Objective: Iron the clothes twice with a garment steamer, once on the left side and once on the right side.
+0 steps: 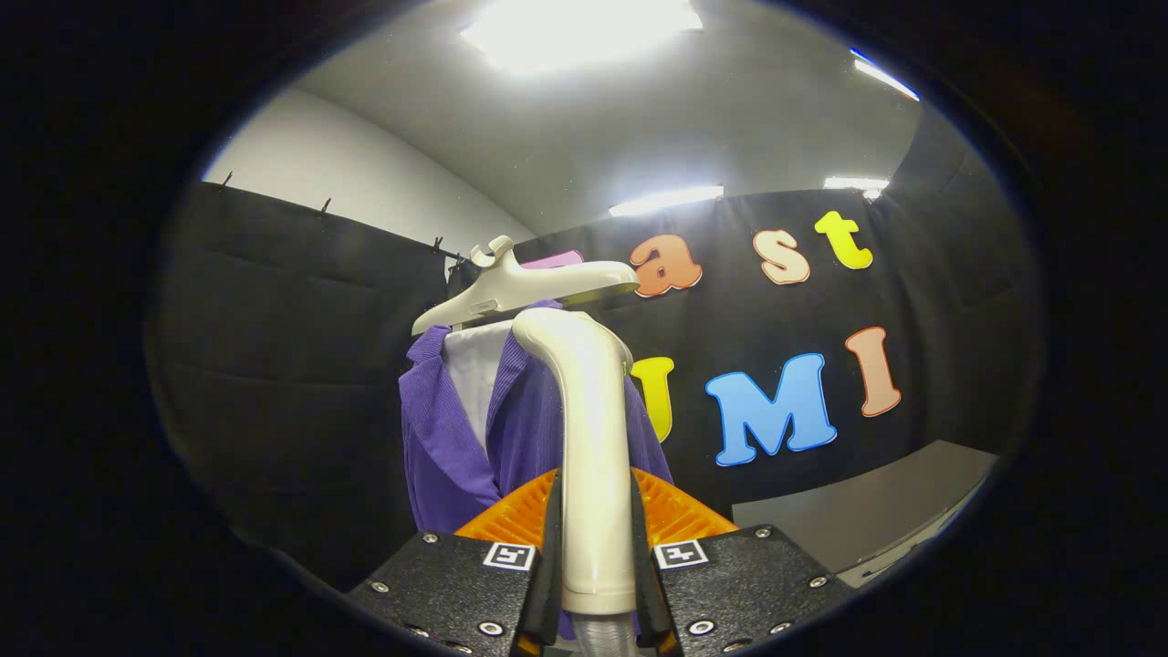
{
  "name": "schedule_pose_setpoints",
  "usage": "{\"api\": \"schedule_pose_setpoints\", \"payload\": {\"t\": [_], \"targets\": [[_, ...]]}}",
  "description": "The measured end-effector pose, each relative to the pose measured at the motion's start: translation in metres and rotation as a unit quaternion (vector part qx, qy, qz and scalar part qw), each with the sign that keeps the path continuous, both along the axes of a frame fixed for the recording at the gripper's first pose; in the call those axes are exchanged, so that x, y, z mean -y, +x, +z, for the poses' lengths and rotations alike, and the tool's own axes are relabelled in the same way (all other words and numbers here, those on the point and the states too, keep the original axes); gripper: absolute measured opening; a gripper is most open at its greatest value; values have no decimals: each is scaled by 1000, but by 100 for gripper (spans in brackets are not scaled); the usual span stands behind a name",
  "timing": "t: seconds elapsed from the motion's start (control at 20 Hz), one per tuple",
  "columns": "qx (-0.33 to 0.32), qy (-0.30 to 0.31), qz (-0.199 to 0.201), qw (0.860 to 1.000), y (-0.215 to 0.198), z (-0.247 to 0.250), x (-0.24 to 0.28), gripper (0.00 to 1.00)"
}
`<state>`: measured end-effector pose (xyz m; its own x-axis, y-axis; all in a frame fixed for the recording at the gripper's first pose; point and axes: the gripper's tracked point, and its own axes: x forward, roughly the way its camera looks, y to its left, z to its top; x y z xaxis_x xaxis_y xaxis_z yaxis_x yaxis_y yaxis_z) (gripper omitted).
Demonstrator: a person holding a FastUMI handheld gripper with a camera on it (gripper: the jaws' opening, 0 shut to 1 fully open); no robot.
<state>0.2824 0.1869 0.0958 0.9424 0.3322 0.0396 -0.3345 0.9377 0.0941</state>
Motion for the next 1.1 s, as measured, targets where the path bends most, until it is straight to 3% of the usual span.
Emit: {"api": "schedule_pose_setpoints", "payload": {"t": [0.2,0.5,1.1], "targets": [[13,-50,-14,999,9,-12,-20,33],[3,-67,-15,998,-4,-39,-30,33],[-67,-102,-2,993,-42,-120,-34,34]]}}
